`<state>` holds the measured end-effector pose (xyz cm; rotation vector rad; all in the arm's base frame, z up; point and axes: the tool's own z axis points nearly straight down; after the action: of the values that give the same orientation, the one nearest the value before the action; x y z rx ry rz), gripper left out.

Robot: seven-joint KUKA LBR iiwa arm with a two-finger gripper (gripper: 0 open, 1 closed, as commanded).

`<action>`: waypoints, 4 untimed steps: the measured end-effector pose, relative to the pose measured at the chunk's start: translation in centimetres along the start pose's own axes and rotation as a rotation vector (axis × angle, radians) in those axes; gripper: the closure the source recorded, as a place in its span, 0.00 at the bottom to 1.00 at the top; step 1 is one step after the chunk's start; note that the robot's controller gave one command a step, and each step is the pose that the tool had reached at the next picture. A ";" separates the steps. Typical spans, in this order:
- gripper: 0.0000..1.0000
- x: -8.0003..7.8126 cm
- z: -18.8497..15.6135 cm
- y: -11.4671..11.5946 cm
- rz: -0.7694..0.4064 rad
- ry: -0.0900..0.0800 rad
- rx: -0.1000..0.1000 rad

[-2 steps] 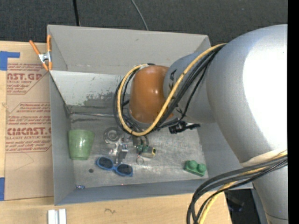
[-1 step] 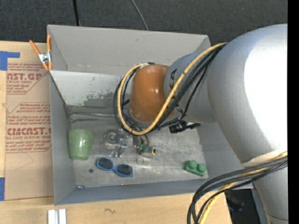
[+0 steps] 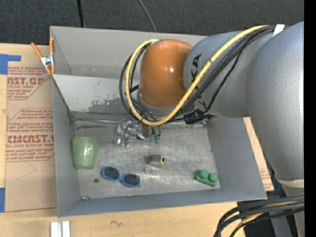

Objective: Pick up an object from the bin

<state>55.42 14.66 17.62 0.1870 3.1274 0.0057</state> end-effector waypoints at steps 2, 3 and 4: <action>0.00 -0.3 9.5 -1.0 -0.170 -0.015 -0.004; 1.00 -0.4 9.3 -0.9 -0.170 -0.015 -0.005; 1.00 -1.5 9.4 -1.0 -0.225 0.000 -0.007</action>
Offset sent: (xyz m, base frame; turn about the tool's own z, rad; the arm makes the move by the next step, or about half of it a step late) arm 0.0000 0.0000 0.0000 0.0000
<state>56.87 13.55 8.22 -0.1661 3.1281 0.0146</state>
